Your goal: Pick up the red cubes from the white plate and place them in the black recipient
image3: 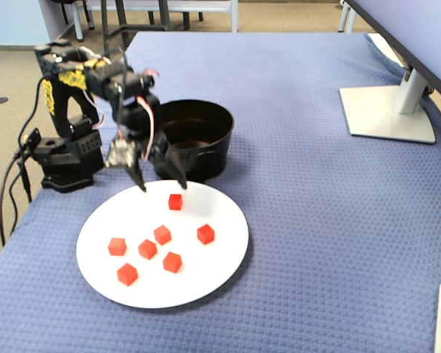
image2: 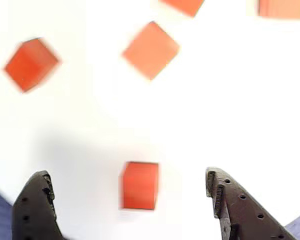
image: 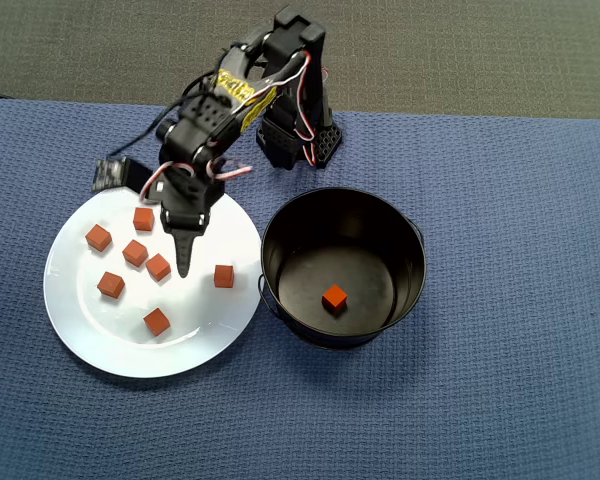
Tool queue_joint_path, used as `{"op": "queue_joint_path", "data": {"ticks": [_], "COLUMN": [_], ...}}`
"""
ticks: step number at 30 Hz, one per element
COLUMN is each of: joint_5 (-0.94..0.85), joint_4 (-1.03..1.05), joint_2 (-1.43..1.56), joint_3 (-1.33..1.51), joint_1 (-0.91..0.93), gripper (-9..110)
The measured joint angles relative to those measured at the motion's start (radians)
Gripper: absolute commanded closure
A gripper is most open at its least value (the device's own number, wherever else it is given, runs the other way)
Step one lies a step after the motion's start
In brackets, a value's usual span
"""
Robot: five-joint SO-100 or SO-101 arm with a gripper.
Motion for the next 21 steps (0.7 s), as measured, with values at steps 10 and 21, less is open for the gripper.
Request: {"op": "queue_joint_path", "data": {"ticks": [10, 21], "joint_5": [-0.038, 0.018], "joint_4": [-0.044, -0.127], "joint_2": [-0.259, -0.276], "joint_3": [-0.077, -0.003], "joint_1": [-0.077, -0.178], "gripper": [69, 73]}}
